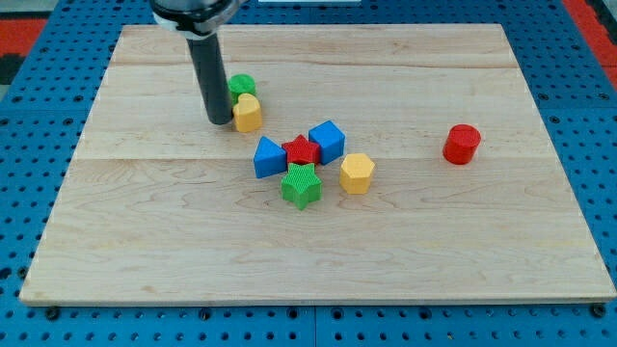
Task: Slightly push the yellow heart to the top
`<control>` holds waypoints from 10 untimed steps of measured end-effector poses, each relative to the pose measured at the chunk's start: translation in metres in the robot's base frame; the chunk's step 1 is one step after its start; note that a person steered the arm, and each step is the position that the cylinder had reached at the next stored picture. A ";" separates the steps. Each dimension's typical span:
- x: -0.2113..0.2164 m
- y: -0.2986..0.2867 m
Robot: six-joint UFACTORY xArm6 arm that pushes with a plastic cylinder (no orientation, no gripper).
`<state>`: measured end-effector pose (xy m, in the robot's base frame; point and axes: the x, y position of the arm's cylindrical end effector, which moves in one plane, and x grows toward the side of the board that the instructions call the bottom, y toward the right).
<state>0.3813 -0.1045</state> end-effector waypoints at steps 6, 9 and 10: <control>0.022 0.034; 0.019 0.034; 0.015 0.035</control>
<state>0.3961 -0.0692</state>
